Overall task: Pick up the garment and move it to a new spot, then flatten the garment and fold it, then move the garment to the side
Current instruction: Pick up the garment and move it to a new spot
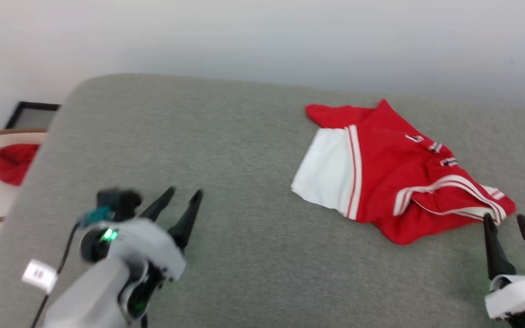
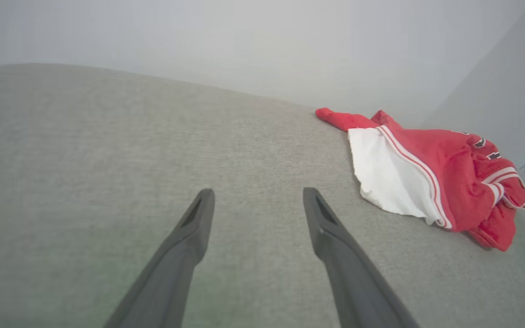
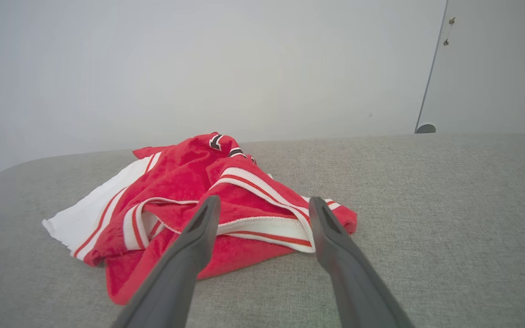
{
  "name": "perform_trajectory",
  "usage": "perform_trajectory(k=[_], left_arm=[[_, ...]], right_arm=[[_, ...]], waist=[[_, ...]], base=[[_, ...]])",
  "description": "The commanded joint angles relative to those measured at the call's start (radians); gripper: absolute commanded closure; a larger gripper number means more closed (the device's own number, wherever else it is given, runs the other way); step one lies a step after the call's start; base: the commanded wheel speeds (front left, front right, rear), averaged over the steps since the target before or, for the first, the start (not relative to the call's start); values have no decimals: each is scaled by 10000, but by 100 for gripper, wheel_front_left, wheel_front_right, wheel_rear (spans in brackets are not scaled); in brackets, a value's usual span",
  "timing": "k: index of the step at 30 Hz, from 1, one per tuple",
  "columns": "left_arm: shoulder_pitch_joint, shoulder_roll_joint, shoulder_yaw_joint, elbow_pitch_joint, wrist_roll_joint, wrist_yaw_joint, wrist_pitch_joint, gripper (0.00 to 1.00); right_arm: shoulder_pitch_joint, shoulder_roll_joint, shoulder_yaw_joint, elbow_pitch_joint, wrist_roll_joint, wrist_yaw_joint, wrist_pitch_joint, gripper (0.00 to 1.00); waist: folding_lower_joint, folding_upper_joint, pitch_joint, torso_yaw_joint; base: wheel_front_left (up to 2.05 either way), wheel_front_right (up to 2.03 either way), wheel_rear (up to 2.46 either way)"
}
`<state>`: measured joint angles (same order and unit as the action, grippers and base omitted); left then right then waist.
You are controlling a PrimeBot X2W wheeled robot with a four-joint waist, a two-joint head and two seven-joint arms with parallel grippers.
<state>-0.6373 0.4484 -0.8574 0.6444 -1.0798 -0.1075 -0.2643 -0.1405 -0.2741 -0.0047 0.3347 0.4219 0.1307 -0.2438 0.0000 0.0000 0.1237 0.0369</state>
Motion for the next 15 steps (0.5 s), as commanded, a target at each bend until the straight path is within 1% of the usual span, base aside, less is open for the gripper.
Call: perform_trajectory(k=[1,3,7,9,15], left_arm=[[553,11,464,-141,331,104,5,0],[1290,39,1302,-411,902,191,5,0],[2574,21,2649,-1086,1984,358,4,0],[3096,-41,3116,-1440,2512,395,3,0],[4327,-219,4586,-2708,4065,766,3,0]], right_arm=[[272,-61,-177,-48,15,1,37,0],[516,-16,-429,-127,18,1,98,0],[968,114,-810,-329,-75,1,190,0],[1189,170,-960,-431,-120,1,232,0],[1568,310,-1196,-797,-280,1,384,0]], waist=[[0,0,-811,855],[0,0,-915,970],[0,0,-1034,1121],[0,0,-1071,1172],[0,0,-1135,1055]], base=[[0,0,0],[0,0,0],[0,0,0],[0,0,0],[0,0,0]])
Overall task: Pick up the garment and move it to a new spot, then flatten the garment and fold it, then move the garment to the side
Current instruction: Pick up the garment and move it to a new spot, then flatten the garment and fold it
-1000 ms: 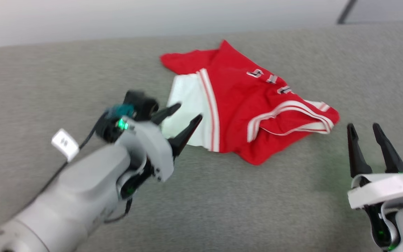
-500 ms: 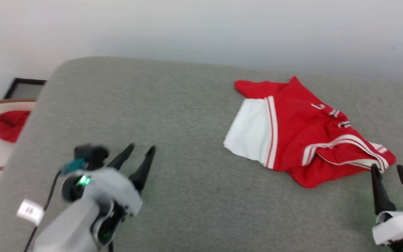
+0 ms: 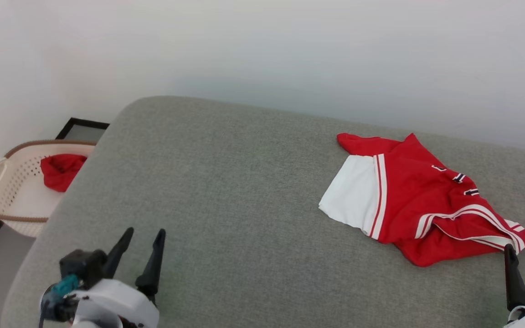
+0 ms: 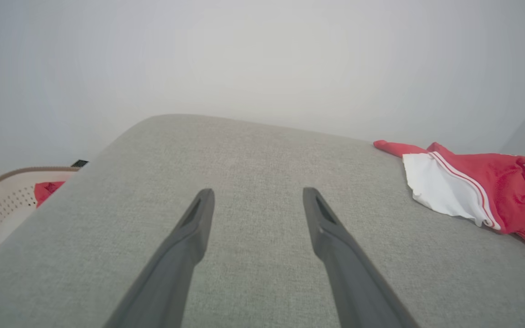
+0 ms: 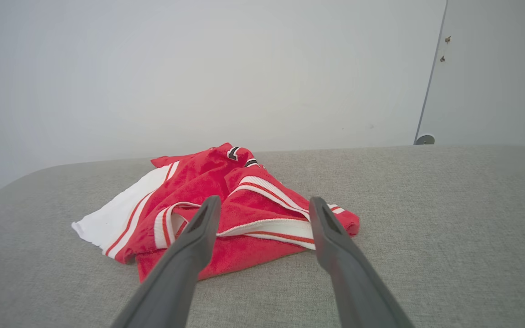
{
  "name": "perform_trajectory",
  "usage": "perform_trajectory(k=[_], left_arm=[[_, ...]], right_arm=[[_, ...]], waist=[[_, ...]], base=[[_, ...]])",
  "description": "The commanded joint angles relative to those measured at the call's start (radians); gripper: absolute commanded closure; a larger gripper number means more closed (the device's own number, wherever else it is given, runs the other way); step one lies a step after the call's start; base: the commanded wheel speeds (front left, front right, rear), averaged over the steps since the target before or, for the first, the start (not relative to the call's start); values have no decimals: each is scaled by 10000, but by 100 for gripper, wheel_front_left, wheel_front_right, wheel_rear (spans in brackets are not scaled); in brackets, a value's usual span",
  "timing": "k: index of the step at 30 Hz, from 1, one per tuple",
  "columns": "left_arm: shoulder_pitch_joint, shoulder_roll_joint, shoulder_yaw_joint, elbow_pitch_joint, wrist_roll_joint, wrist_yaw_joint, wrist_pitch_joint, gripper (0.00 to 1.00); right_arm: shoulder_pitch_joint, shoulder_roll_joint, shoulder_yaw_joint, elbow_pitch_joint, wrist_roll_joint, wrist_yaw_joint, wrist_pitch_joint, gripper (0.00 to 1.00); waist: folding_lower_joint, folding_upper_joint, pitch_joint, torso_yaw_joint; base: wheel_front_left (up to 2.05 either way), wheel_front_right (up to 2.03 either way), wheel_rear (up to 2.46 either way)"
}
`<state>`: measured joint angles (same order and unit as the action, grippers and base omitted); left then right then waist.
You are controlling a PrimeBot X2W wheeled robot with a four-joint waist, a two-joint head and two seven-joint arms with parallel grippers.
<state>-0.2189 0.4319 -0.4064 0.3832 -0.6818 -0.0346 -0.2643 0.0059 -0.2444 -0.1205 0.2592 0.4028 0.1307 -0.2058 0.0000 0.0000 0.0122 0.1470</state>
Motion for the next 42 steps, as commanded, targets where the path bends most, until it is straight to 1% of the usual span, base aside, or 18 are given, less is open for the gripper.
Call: perform_trajectory(k=[1,5,8,13,21,30,33,35,39,42], left_arm=[[356,-119,356,-332,335,104,3,0],[1151,-306,1145,-1165,1278,127,1,0],[1519,-435,1536,-1635,1890,69,1,0],[1890,-685,2058,-2203,2536,-42,2,0],[2254,-1047,2458,-2123,2832,-283,2,0],[2191,-1276,2561,-1930,2989,-496,2,0],[1900,-1321,2430,-1778,2888,-615,1,0],[1414,-1200,2254,-1693,3000,-692,83,0],[-103,-952,1792,-1450,3097,-836,645,0],[-1590,-767,1347,-1082,2863,-928,1376,0]], right_arm=[[119,35,-58,-105,-126,1,22,0],[240,93,-211,-398,-207,1,23,0],[268,180,-312,-595,-236,1,-23,0],[261,327,-355,-846,-286,1,-130,0],[279,599,-304,-974,-402,1,-334,0],[209,620,-192,-894,-403,1,-439,0],[89,591,-104,-859,-393,1,-422,0],[-68,564,-45,-893,-368,1,-407,0],[-327,622,178,-963,-327,1,-441,0],[-660,720,314,-1001,-237,1,-489,0]], waist=[[0,0,-34,-105],[0,0,-45,-334],[0,0,-70,-470],[0,0,-126,-653],[0,0,-157,-774],[0,0,-178,-834],[0,0,-128,-902],[0,0,8,-972],[0,0,410,-1257],[0,0,946,-1626]], base=[[0,0,0],[0,0,0],[0,0,0],[0,0,0],[0,0,0],[0,0,0],[0,0,0],[0,0,0],[0,0,0],[0,0,0]])
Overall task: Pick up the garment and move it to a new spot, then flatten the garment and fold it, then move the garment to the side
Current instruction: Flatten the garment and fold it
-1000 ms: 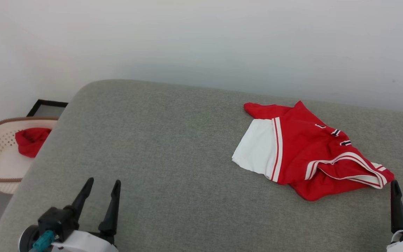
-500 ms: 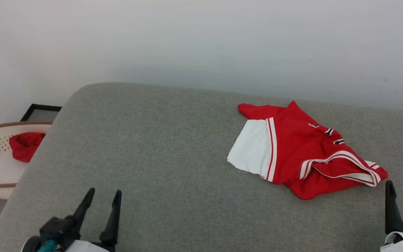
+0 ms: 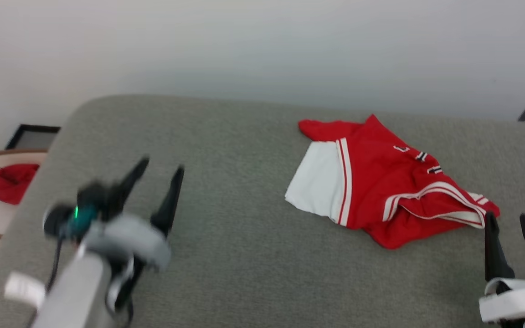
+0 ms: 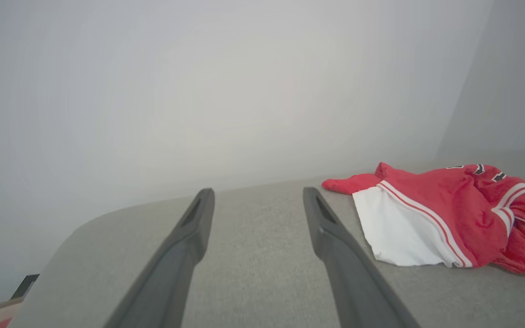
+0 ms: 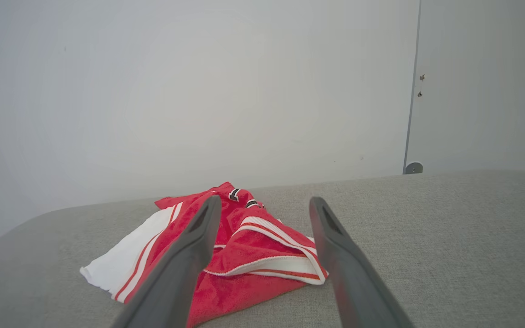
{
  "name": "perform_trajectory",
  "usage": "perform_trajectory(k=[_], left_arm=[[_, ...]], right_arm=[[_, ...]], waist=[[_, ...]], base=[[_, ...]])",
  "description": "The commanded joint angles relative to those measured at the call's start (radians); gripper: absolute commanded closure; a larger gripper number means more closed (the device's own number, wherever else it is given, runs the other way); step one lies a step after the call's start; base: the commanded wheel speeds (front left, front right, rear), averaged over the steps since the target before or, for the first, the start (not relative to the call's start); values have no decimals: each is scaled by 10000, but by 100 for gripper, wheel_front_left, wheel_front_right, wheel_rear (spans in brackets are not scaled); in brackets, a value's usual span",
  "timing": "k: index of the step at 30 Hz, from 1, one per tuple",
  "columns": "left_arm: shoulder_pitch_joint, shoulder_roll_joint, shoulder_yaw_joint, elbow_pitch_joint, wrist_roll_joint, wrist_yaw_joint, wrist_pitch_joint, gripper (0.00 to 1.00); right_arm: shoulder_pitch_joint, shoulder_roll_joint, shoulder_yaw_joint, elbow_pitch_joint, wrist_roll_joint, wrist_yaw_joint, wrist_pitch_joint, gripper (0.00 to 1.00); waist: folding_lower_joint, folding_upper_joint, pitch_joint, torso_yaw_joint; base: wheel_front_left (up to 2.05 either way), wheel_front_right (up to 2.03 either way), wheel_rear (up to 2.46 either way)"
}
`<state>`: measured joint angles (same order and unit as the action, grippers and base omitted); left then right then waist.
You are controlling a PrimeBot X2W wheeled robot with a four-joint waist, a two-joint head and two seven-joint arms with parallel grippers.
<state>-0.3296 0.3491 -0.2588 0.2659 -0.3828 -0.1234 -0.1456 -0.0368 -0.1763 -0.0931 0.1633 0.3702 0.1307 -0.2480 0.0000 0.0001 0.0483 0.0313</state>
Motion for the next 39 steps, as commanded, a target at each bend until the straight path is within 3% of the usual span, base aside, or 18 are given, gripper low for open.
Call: perform_trajectory(k=[1,6,7,11,16,21,28,32,33,34,36,39], left_arm=[[-1022,107,-297,279,-284,-65,533,0],[-3341,477,-1902,1500,-1738,-70,3084,0],[-3341,477,-1902,1500,-1738,-70,3084,0],[-4687,665,-3198,2426,-3638,-74,5738,0],[-5723,862,-4185,3004,-5375,-67,8064,0],[-6366,785,-4579,3359,-6408,-68,8926,0],[-6542,520,-5039,3962,-7282,-67,9329,0],[-6539,653,-5465,4193,-7313,-55,9232,0],[-6519,596,-5471,4260,-7471,-55,9224,14],[-6510,533,-5520,4260,-7605,-55,9252,51],[-6511,417,-5643,4167,-7851,-58,9250,97],[-6554,419,-5790,4024,-8086,-63,9179,100]], right_arm=[[-324,79,89,-36,115,1,-71,0],[-813,211,252,195,232,1,-154,0],[-813,211,252,195,232,1,-154,0],[-1115,347,258,300,242,1,-173,0],[-1409,531,288,202,264,1,-176,0],[-1659,682,344,108,291,1,-179,0],[-1862,837,390,59,300,1,-180,0],[-1960,870,362,62,290,1,-181,0],[-1978,870,350,66,284,1,-181,0],[-1988,870,329,75,267,1,-181,0],[-1982,851,278,78,212,1,-181,0],[-1965,805,243,83,161,1,-181,0]], waist=[[0,-1,779,-600],[0,-1,1587,-1244],[0,-1,1587,-1244],[0,-1,2031,-1692],[0,-1,2456,-2147],[0,-1,2891,-2448],[0,-1,3353,-2639],[0,-1,3457,-2653],[0,-1,3465,-2646],[0,-1,3466,-2632],[0,-1,3456,-2560],[0,-1,3376,-2375]], base=[[0,0,0],[0,0,0],[0,0,0],[0,0,0],[0,0,0],[0,0,0],[0,0,0],[0,0,0],[0,0,0],[0,0,0],[0,0,0],[0,0,0]])
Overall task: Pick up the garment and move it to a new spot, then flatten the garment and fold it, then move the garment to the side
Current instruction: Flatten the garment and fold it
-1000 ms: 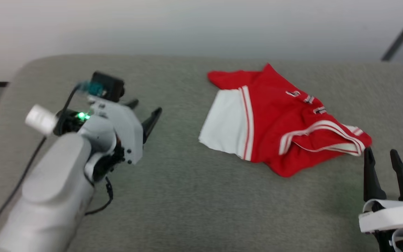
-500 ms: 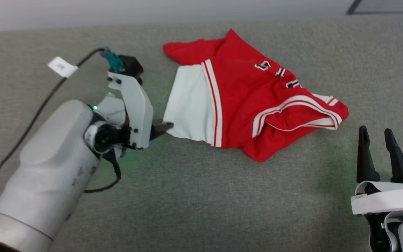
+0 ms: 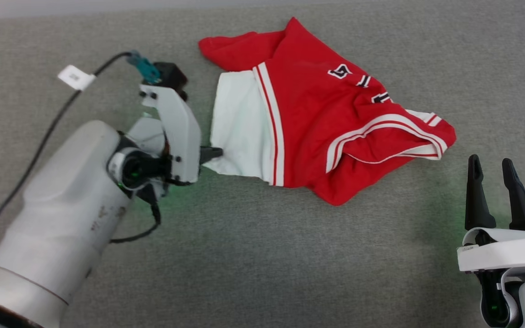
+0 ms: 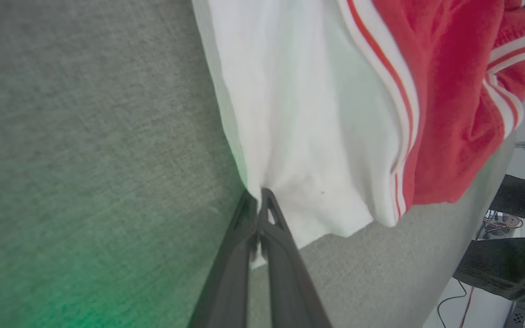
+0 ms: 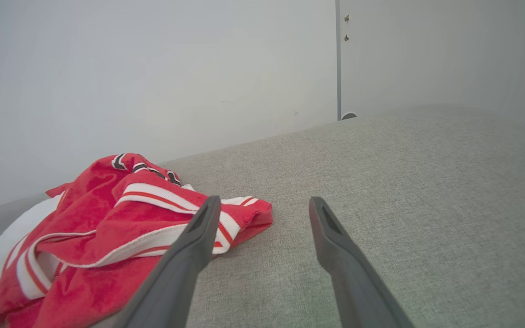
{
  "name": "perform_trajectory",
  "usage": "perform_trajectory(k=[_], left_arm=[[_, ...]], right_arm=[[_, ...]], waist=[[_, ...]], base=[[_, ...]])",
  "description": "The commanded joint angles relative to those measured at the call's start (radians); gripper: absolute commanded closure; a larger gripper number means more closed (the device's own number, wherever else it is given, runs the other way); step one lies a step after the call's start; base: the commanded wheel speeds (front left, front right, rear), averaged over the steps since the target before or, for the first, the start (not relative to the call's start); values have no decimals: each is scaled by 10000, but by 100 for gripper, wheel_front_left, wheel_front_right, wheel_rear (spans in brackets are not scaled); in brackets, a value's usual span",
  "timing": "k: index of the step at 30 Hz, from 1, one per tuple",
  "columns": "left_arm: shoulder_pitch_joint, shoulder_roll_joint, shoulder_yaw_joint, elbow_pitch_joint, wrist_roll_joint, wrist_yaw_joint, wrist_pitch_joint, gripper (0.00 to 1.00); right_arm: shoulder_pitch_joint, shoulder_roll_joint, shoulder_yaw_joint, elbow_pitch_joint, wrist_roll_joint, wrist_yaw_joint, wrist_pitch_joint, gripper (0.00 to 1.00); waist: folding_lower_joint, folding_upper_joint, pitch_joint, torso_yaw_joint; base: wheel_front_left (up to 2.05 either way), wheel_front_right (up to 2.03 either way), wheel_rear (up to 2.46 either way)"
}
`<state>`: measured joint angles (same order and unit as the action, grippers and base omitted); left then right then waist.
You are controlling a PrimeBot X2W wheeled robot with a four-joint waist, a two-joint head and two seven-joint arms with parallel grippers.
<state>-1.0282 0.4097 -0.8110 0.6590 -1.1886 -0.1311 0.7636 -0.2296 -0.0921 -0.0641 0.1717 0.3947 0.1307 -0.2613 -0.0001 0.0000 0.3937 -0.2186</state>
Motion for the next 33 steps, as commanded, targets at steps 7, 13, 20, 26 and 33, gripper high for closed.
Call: perform_trajectory(k=[7,13,20,26,33], left_arm=[[432,653,-378,-207,-291,18,-570,100],[779,1543,-447,-557,-566,18,-686,100],[1044,1942,-610,-791,-579,18,-903,100],[1129,1691,-718,-898,-452,16,-1677,0],[1662,1700,-660,-1506,-163,16,-3440,0]], right_arm=[[98,-187,-17,56,-143,1,-49,0],[249,-318,-53,61,-171,1,-49,0],[330,-473,16,64,-163,1,-49,0],[131,-1025,392,269,-125,1,-50,0],[-672,-2509,1468,367,92,1,1005,0]], waist=[[1,0,-464,637],[1,0,-744,970],[1,0,-812,1116],[1,0,-962,1192],[1,0,-1215,1583]], base=[[0,0,0],[0,0,0],[0,0,0],[0,0,0],[0,0,0]])
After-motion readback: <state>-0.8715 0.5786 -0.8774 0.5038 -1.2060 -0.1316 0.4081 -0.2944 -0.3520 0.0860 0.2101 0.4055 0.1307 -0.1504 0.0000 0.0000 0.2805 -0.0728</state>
